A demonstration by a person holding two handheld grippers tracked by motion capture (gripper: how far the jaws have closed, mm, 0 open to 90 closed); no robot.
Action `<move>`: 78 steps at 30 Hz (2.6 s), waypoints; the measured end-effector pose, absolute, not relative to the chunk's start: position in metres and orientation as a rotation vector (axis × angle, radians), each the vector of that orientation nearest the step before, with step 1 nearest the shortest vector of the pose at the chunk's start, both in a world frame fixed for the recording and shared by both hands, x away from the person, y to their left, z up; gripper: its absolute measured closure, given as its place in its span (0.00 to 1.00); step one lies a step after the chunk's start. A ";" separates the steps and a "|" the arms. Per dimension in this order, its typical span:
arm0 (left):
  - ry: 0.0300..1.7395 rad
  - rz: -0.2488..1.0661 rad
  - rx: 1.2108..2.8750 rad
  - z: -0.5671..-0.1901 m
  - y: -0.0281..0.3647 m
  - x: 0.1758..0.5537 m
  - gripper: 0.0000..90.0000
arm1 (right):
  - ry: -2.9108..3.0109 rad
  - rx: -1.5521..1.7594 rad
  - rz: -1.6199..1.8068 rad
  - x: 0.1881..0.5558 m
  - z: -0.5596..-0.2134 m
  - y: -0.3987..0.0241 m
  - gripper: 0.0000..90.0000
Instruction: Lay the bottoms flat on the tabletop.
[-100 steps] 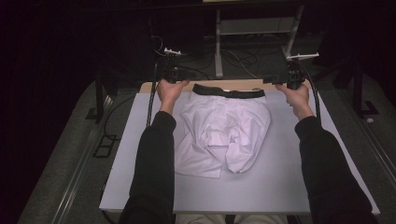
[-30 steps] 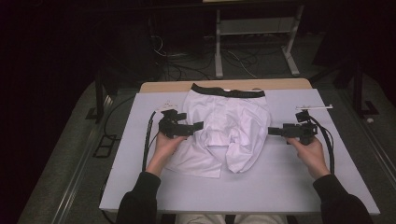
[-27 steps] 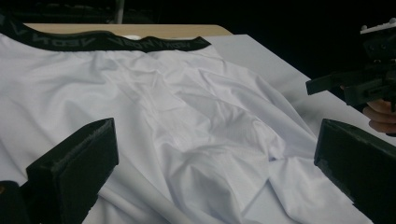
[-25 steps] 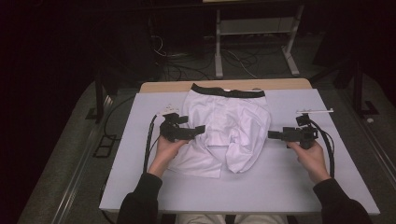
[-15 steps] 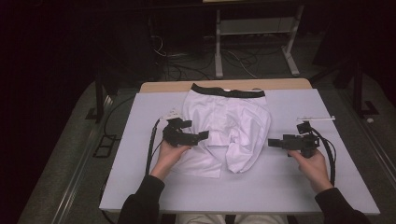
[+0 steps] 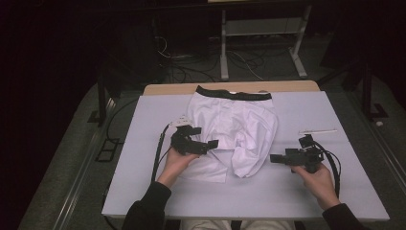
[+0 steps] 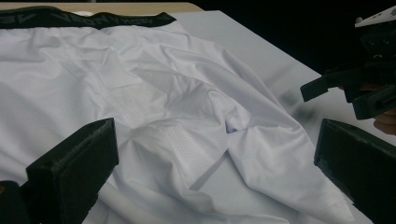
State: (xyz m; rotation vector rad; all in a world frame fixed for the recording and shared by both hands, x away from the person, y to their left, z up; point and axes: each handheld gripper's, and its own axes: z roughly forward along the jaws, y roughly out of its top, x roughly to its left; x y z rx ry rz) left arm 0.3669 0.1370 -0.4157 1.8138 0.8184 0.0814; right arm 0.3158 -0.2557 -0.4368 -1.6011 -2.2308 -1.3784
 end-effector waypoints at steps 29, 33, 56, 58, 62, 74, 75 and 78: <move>0.796 0.058 1.882 -0.428 0.124 0.365 0.00 | -2.175 -1.375 -1.172 0.311 -0.457 -0.198 0.36; 0.787 0.059 1.889 -0.428 0.121 0.363 0.00 | -2.170 -1.347 -1.134 0.315 -0.461 -0.187 0.69; 0.767 0.053 1.907 -0.426 0.117 0.361 0.00 | -2.111 -1.446 -1.186 0.307 -0.429 -0.267 0.95; 0.763 0.046 1.911 -0.426 0.115 0.360 0.00 | -2.089 -1.458 -1.198 0.307 -0.428 -0.275 0.95; 0.760 0.028 1.923 -0.425 0.112 0.359 0.00 | -2.061 -1.480 -1.233 0.306 -0.426 -0.290 0.96; 0.588 -0.047 2.005 -0.424 0.075 0.343 0.16 | -2.035 -1.528 -1.273 0.310 -0.426 -0.302 0.97; 0.568 -0.054 2.019 -0.425 0.069 0.341 0.16 | -2.031 -1.532 -1.275 0.312 -0.427 -0.301 0.97; 0.510 -0.071 2.050 -0.428 0.053 0.337 0.20 | -2.025 -1.541 -1.285 0.316 -0.428 -0.301 0.97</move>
